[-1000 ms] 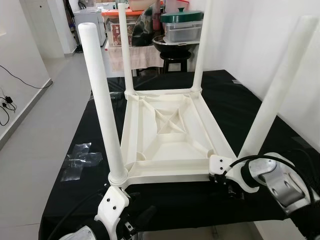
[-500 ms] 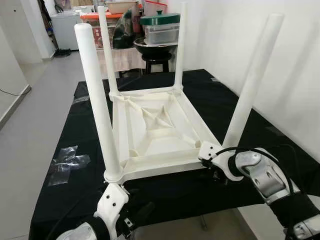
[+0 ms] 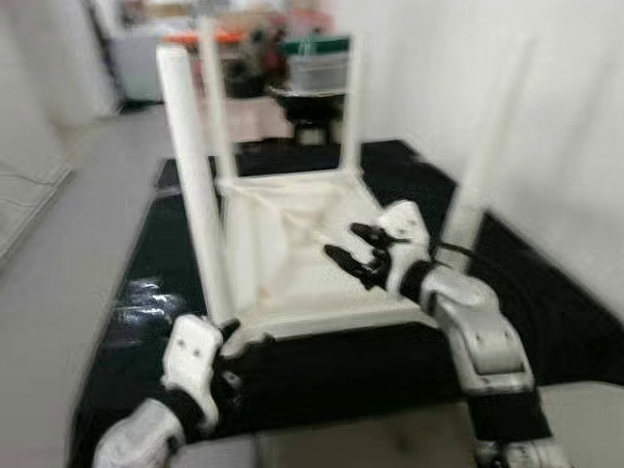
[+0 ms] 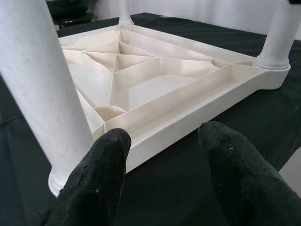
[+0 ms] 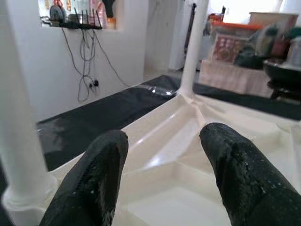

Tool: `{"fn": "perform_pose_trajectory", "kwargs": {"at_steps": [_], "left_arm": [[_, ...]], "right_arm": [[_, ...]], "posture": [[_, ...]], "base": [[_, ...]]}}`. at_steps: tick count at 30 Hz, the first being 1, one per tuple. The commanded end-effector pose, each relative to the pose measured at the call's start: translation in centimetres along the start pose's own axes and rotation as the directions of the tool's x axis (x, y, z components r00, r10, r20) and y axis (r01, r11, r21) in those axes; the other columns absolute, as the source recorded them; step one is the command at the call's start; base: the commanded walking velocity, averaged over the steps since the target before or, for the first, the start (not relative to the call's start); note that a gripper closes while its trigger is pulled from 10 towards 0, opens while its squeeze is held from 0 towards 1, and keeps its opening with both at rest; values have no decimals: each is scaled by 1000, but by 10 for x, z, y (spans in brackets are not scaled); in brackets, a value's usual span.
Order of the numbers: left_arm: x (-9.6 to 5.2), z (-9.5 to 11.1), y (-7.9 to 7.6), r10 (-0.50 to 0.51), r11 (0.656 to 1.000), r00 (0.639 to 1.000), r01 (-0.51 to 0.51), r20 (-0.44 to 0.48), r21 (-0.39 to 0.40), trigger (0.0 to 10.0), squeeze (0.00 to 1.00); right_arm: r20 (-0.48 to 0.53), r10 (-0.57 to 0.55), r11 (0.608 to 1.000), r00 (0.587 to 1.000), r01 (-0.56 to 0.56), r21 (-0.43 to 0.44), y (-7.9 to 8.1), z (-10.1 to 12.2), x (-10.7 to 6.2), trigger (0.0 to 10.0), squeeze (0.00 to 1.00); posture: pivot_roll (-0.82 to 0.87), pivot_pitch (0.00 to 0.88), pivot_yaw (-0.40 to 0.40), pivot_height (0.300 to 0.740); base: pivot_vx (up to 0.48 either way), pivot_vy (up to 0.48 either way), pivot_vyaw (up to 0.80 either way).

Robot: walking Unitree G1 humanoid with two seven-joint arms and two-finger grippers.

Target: Building children table

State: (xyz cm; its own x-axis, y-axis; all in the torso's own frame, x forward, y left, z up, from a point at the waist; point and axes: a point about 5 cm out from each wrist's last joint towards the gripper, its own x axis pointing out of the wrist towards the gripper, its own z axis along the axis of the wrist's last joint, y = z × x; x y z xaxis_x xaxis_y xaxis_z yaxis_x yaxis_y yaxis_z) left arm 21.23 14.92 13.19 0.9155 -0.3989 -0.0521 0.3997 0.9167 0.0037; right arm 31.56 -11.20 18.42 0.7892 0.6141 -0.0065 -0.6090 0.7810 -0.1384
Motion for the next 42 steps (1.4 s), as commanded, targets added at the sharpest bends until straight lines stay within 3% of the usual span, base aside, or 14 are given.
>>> {"fn": "perform_pose_trajectory", "kwargs": {"at_steps": [1,6,7,8,13,15,21,28,31,32,37,38,42], "left_arm": [[-1,-5,8,58,998,998,-58,-13,-7,10000,0],[-2,-9,9,76,997,997,-76,-22,-17,10000,0],[-3,-11,7,75,997,997,-76,-27,-19,10000,0],[-5,-14,5,72,997,997,-72,-36,-13,10000,0],[-5,-16,3,67,998,997,-68,-45,-7,10000,0],[-6,-19,-3,61,998,997,-63,-56,-28,10000,0],[-3,-19,-7,40,998,998,-42,-45,-43,10000,0],[2,-14,-10,-2,999,1000,1,-28,-47,10000,0],[2,-11,-10,18,999,1000,-18,-5,-40,10000,0],[-1,-11,-7,85,996,996,-85,-4,3,10000,0],[-12,-15,2,189,982,982,-188,-12,16,10000,0],[-19,-17,7,240,971,971,-240,-14,1,10000,1000],[-33,-20,17,331,944,944,-331,-12,-17,10000,1000]], "right_arm": [[-37,2,1000,999,-2,19,9,-16,-3,10000,0],[-81,39,997,996,-33,65,15,-28,-6,10000,0],[-72,47,995,996,-40,94,17,-32,-9,10000,0],[-37,61,983,997,-54,176,20,-33,-13,10000,0],[2,91,972,996,-89,219,24,-33,-18,10000,0],[28,105,959,994,-109,263,36,-36,-27,10000,0],[11,83,964,996,-83,253,46,-44,-32,10000,0],[48,145,966,988,-152,209,50,-38,-33,10000,0],[42,232,957,972,-236,171,55,-37,-36,10000,0],[24,299,945,954,-300,134,60,-36,-41,10000,0],[-12,319,944,948,-317,92,60,-39,-43,10000,0],[-19,320,945,947,-317,86,60,-40,-43,10000,0],[-34,308,949,951,-305,75,56,-42,-44,10000,0]], "posture": [[-31,0,-3,740],[-29,0,-7,740],[-25,0,-13,740],[-25,0,-15,740],[-25,0,-15,740],[-30,0,-15,740],[-35,0,-10,740],[-38,0,-3,740],[-38,0,-1,740],[-38,0,1,740],[-37,0,1,740],[-35,0,3,740],[-32,0,3,740]], "base": [[0,0,0],[0,0,0],[0,0,0],[0,0,0],[0,0,0],[0,-234,0],[0,-469,0],[0,-367,0],[0,0,0],[0,0,0],[0,0,0],[0,0,0],[0,0,0]]}}
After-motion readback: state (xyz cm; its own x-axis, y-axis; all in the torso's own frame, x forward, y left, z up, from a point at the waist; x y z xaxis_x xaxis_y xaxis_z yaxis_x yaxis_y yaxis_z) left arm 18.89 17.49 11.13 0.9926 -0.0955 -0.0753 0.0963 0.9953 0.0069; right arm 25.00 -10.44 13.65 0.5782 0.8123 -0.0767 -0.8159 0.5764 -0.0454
